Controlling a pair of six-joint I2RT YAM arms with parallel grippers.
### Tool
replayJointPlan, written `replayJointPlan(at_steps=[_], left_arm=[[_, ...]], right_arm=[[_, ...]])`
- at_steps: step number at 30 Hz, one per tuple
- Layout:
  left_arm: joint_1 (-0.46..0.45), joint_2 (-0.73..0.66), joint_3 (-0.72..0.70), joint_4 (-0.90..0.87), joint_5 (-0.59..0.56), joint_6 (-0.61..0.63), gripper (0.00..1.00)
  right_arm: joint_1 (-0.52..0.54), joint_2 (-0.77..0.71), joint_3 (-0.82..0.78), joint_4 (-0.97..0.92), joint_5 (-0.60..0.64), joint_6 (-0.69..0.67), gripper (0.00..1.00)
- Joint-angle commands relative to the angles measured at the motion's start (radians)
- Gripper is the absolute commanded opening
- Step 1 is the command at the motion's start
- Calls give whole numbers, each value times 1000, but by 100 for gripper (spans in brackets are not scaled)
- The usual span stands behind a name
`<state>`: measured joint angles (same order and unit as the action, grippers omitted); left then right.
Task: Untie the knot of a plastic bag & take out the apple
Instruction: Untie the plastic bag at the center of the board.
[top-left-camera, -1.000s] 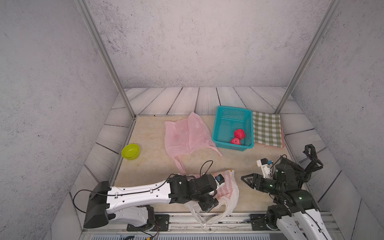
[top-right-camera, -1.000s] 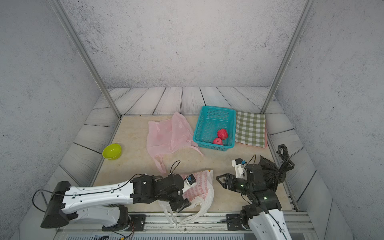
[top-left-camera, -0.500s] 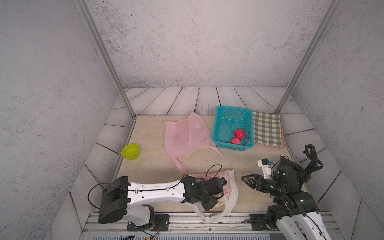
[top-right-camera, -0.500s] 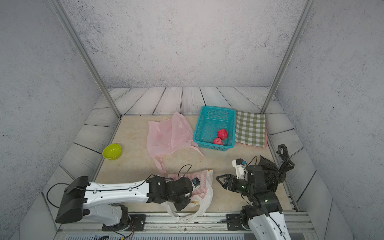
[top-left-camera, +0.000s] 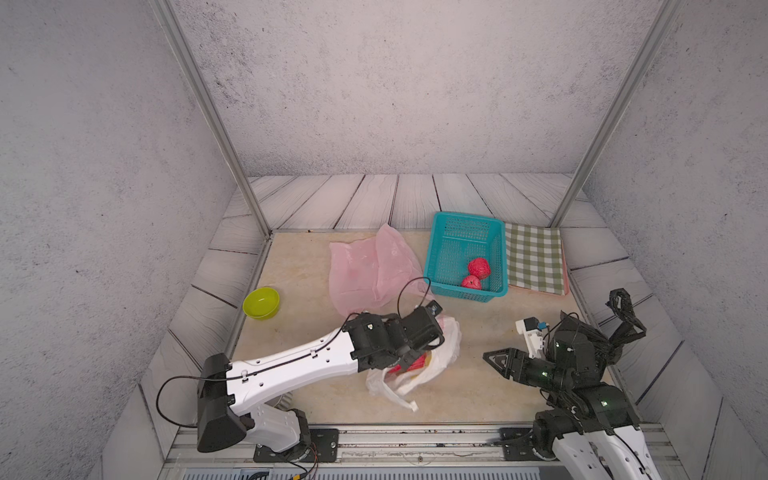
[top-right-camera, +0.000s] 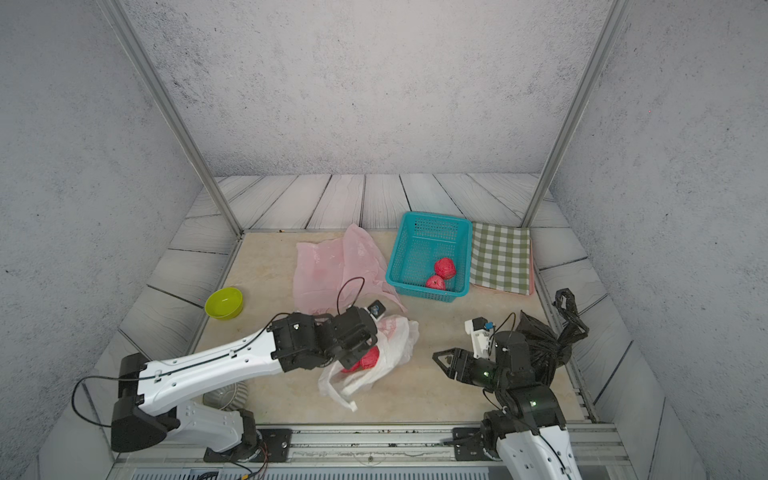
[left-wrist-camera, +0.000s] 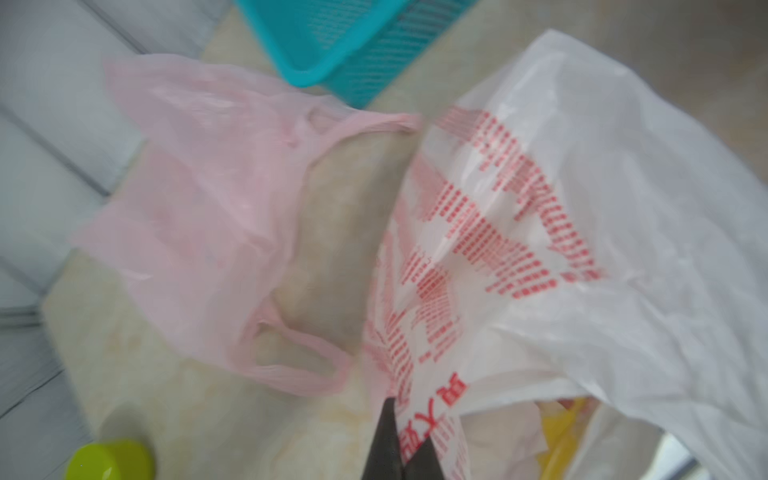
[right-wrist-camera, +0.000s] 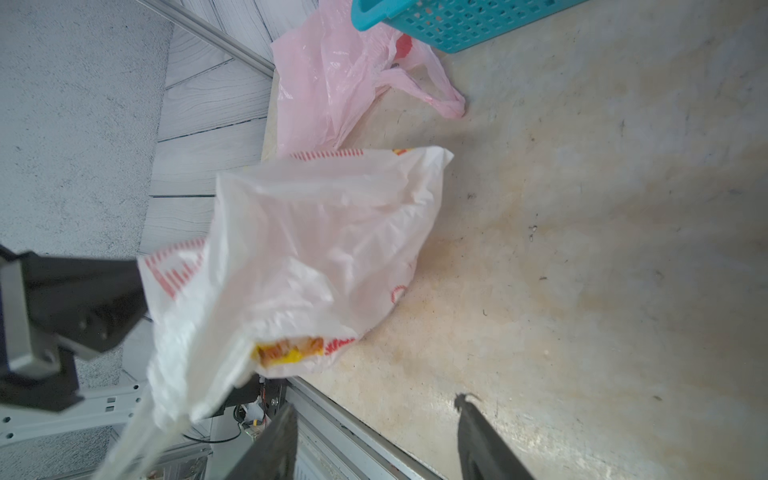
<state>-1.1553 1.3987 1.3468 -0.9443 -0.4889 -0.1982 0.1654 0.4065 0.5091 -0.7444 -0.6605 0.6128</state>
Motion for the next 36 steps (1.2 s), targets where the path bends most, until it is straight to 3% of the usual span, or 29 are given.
replayJointPlan(at_steps=[1,4,8,11,16,20,28,30,32,33,36], left_arm=[[53,49,120,-159,-352,104,0],[68,75,252,-168,-402,164,0],[49,65,320,-178,-269,155,0],[13,46,227,-118,-60,109,0],[-3,87,-69,189,368,-16,0],[-4,180,-174,352,560,-94,0],[7,159,-117,347,578,-57,0],[8,153,-96,362,604,-54,0],[8,154,-80,387,648,-62,0],[8,155,-78,401,674,-66,0],[8,163,-67,415,711,-74,0]], right_arm=[[2,5,3,42,-15,25,62],[2,25,24,37,-23,14,62],[3,32,59,-5,-7,-20,62],[2,21,60,-13,-5,-19,62],[2,-6,27,2,0,1,62],[2,-24,20,-7,-1,6,62],[1,-231,20,100,-31,74,59],[3,-267,7,137,-43,111,46],[1,-296,2,150,-40,135,11],[2,-304,2,148,-37,138,0],[2,-286,-15,169,-62,151,0]])
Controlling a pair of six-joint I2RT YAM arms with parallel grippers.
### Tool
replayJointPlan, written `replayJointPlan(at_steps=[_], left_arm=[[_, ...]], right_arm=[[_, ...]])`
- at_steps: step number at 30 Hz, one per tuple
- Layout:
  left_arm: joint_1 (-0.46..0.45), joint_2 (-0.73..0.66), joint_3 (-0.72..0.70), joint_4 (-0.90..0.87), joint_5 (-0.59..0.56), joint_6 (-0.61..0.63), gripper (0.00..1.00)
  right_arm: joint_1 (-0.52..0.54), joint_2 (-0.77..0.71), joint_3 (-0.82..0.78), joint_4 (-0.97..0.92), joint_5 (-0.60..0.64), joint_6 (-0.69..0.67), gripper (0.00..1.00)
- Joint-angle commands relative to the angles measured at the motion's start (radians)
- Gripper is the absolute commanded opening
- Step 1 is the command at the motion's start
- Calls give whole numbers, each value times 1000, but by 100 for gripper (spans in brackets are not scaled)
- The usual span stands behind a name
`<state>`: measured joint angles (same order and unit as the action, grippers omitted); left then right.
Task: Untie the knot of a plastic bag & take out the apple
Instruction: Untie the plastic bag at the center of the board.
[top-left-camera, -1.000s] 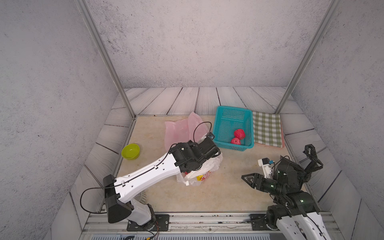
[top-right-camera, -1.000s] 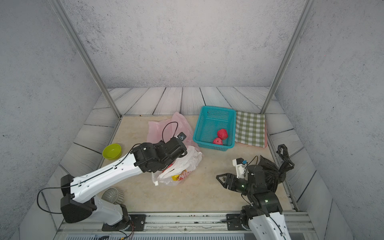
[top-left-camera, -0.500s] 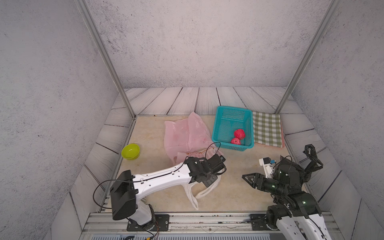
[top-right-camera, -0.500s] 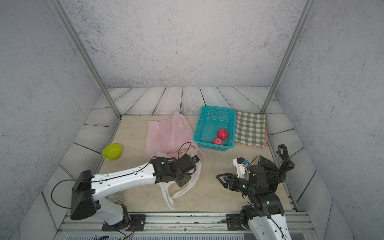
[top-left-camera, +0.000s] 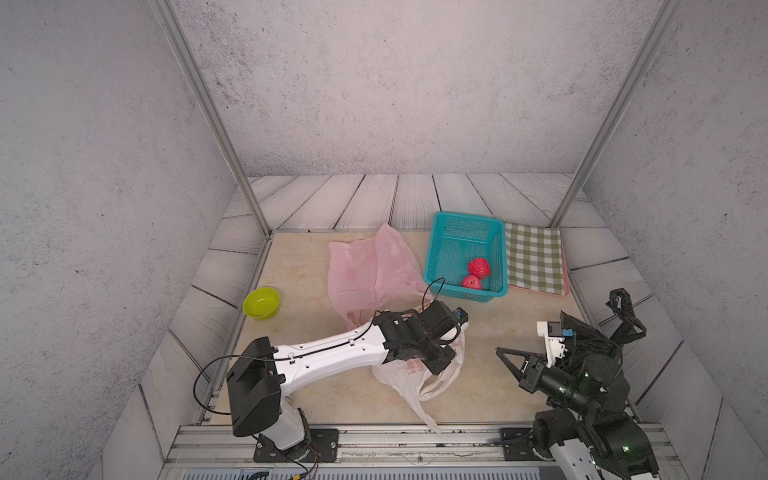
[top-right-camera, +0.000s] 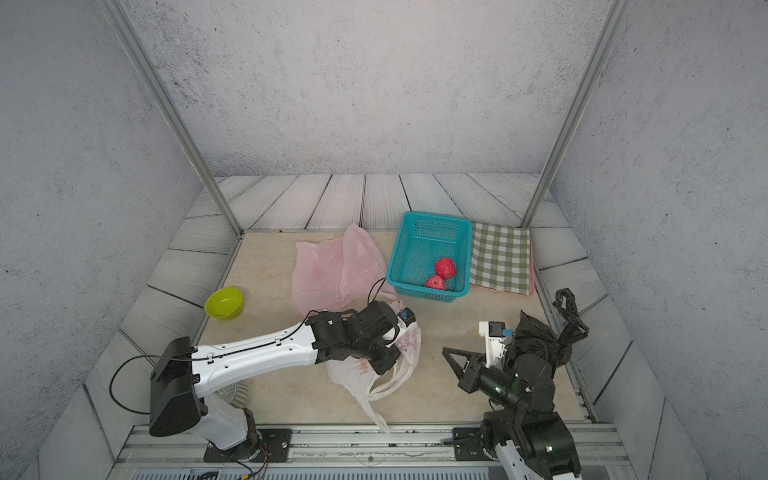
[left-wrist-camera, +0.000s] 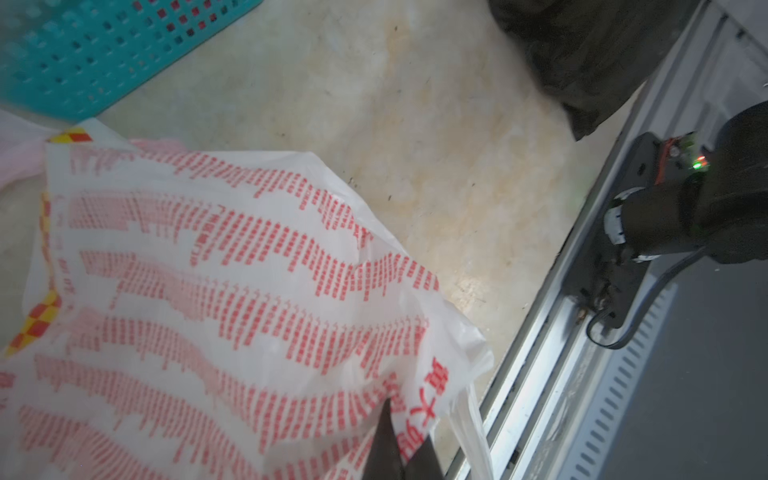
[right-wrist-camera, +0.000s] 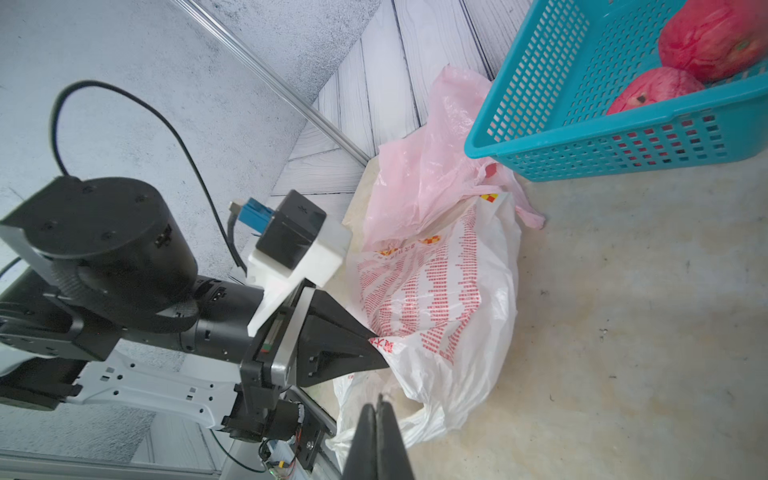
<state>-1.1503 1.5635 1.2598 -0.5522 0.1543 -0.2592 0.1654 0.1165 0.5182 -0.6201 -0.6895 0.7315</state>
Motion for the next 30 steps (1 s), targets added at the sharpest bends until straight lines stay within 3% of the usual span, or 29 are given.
replayJointPlan(at_steps=[1,6,10,12,13,15,17,23,30], left_arm=[[3,-1,23,20,62,-17,0],[2,3,21,33,43,-22,0],[18,36,37,6,-15,-25,0],[33,52,58,-29,-25,-22,0],[40,59,70,-54,-42,-20,0],[61,63,73,-86,-64,-24,0],[92,49,50,-84,-69,-36,0],[153,-61,-30,-7,-8,-66,0],[166,-129,-39,36,94,-93,0]], right_arm=[[3,20,-40,66,-52,45,0],[11,99,-97,172,-113,87,0],[97,285,-71,160,-111,2,0],[233,413,-15,132,-28,-69,0],[359,459,25,117,68,-94,0],[559,492,61,160,236,-91,0],[690,497,75,204,362,-71,0],[758,626,-39,406,455,48,0],[840,637,-106,671,756,133,0]])
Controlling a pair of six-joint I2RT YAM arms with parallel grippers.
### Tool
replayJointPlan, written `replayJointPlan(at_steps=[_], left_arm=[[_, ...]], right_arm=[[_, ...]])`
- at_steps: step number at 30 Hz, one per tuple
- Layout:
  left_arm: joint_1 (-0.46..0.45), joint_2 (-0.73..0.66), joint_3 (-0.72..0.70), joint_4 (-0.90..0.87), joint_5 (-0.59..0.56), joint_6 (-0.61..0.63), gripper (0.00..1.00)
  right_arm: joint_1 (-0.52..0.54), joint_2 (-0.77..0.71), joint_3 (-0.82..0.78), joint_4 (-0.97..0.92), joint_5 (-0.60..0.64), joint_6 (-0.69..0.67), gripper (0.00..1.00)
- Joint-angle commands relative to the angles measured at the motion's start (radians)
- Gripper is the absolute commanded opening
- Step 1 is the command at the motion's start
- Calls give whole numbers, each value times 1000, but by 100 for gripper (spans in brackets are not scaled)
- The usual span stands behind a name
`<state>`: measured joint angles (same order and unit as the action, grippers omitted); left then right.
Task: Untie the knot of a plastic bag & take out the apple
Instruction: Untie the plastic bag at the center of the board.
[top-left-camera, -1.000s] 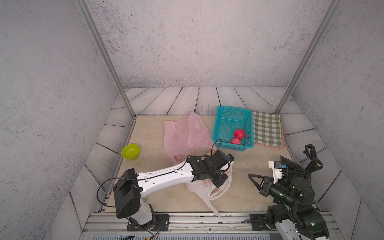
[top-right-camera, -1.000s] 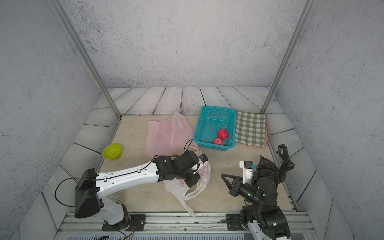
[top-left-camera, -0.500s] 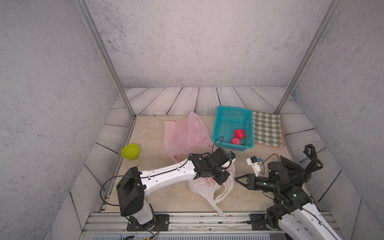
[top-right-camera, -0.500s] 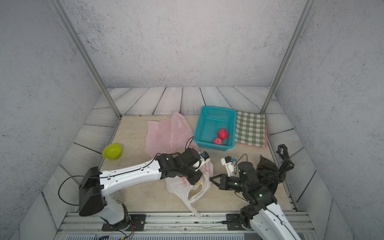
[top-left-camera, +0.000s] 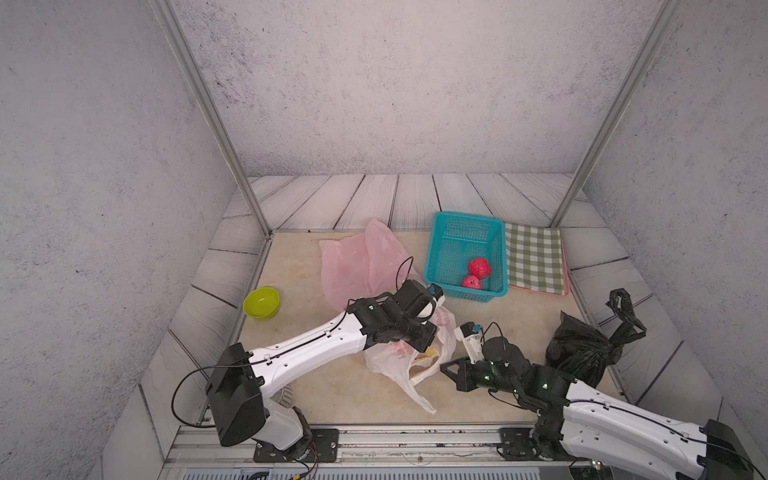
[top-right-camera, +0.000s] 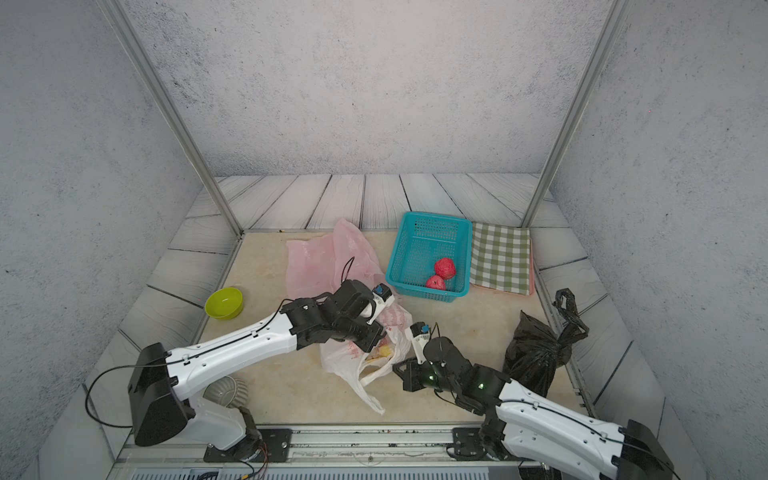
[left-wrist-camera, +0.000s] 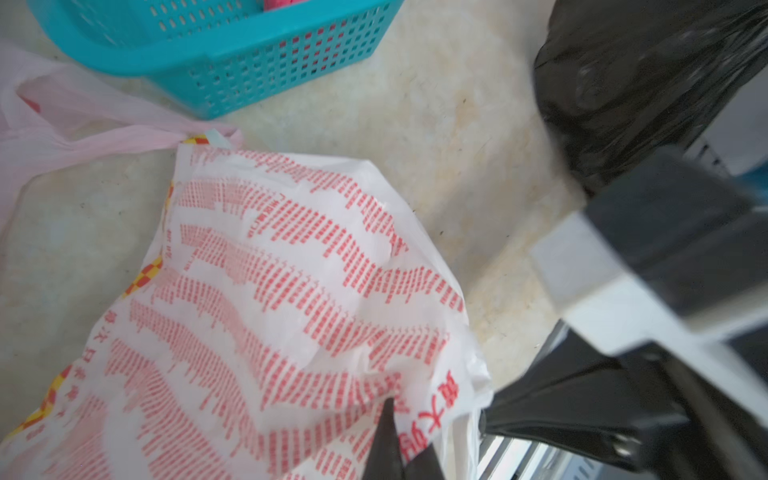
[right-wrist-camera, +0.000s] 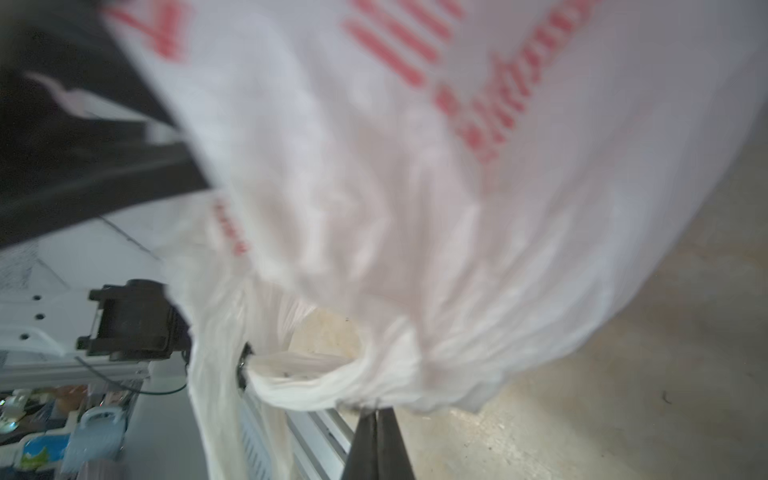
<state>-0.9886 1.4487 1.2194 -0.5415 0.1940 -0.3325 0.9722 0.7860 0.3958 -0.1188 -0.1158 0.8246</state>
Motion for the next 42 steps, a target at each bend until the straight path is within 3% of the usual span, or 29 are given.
replayJointPlan(at_steps=[1,12,19,27,30,36,39,42], left_arm=[[5,-16,1,27,58,-22,0],[5,-4,-24,44,54,-29,0],[5,-26,-40,43,45,-30,0],[5,-54,-47,42,30,-34,0],[7,-65,-50,31,17,-30,0],[11,-101,-66,23,16,-24,0],[11,-120,-81,23,27,-25,0],[12,-141,-108,36,50,-35,0]], right_arm=[[52,-39,28,175,221,33,0],[244,-37,54,254,369,8,0],[298,2,113,158,451,10,0],[304,347,241,-102,589,69,0],[304,394,216,-136,589,125,0],[304,222,117,-317,718,242,0],[298,113,134,-499,833,288,9],[275,47,159,-614,918,298,11]])
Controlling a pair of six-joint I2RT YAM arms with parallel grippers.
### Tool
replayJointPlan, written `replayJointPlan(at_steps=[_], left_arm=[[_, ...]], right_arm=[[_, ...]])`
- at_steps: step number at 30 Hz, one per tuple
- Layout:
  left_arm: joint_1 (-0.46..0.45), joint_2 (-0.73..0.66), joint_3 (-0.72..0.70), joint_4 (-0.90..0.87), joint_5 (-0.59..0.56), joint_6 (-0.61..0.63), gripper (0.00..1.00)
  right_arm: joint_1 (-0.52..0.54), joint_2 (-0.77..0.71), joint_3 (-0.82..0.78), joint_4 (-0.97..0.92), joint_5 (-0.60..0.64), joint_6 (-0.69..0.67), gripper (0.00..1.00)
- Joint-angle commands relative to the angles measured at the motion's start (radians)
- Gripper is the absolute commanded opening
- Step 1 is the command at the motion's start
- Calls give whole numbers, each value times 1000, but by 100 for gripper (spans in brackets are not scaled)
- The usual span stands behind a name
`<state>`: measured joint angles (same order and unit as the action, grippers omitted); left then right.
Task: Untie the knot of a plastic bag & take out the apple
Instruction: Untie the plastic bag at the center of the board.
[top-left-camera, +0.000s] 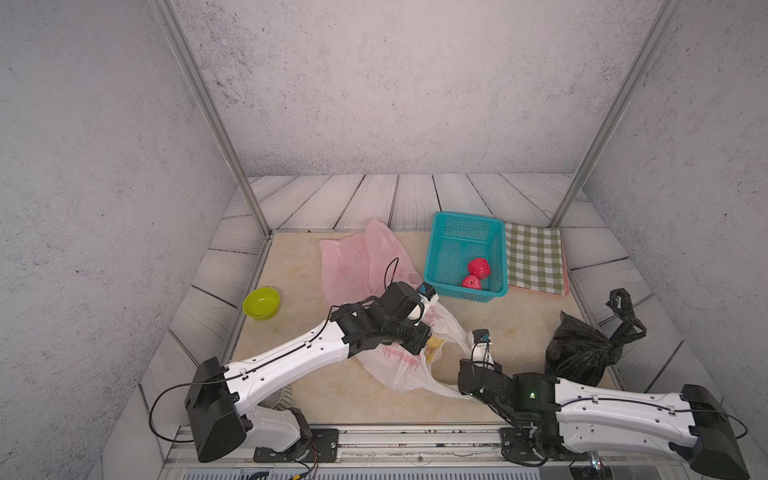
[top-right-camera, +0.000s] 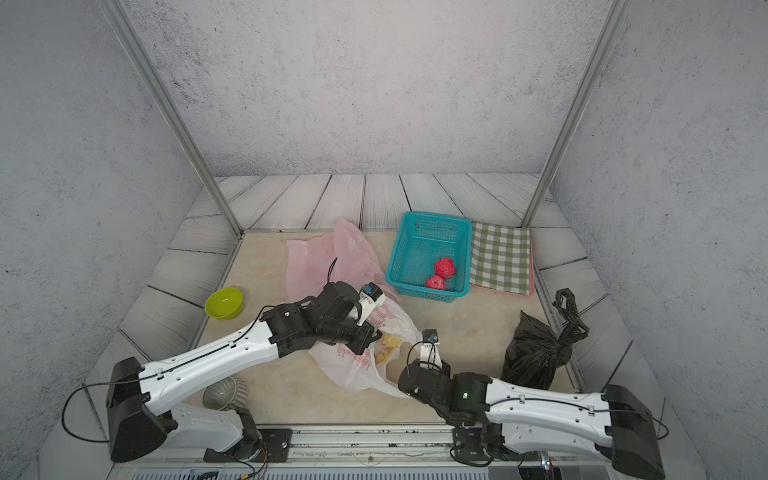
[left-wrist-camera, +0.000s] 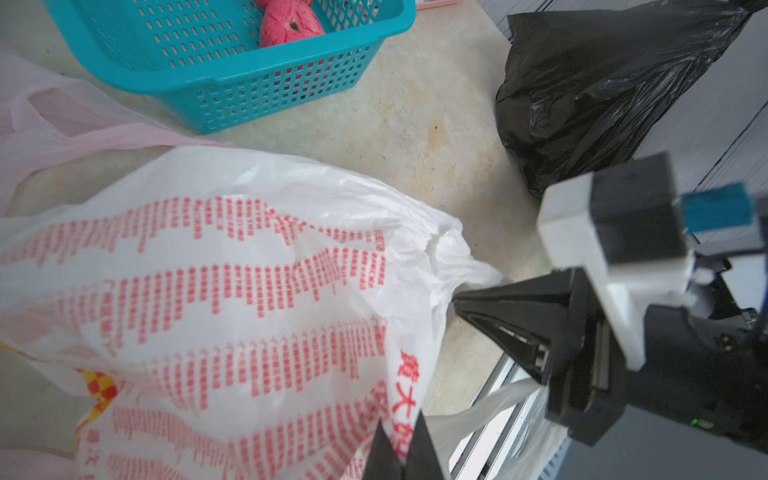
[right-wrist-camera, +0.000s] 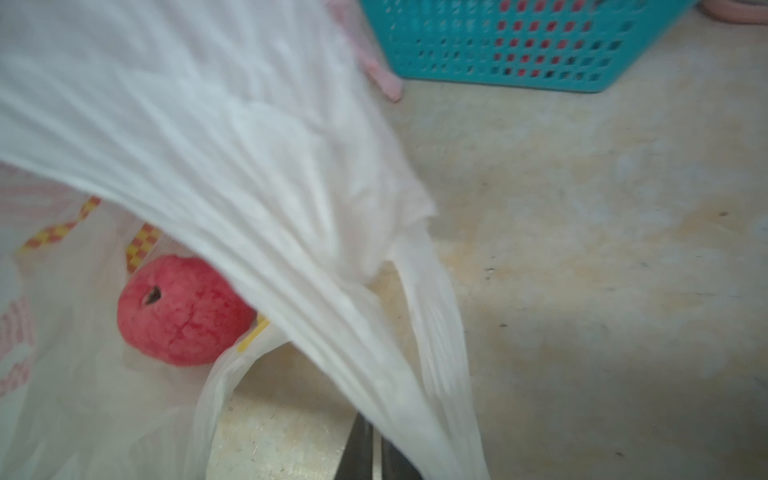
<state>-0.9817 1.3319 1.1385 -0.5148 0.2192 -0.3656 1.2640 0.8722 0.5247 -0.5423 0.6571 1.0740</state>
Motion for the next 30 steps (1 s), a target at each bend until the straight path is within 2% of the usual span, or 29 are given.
replayJointPlan(at_steps=[1,8,11,15,18,20,24,27,30], left_arm=[[5,-33,-43,30,45,-4,0],[-9,-47,-177,183,292,-38,0],[-54,-33,-229,215,334,-37,0],[-132,32,-274,263,332,-56,0],[-156,97,-280,275,329,-69,0],[-163,122,-294,315,327,-81,0],[-166,138,-285,327,309,-85,0],[-166,118,-272,295,274,-73,0],[-161,96,-254,242,223,-51,0]], right_arm=[[-33,-52,36,-202,159,30,11],[-186,-53,60,-74,100,-196,12],[-230,-43,80,-32,71,-267,12],[-258,-20,117,19,32,-349,12],[-268,15,132,79,-38,-397,12],[-270,36,129,143,-117,-428,11],[-270,72,116,284,-353,-484,11],[-272,71,121,297,-437,-493,13],[-283,21,132,243,-468,-503,16]])
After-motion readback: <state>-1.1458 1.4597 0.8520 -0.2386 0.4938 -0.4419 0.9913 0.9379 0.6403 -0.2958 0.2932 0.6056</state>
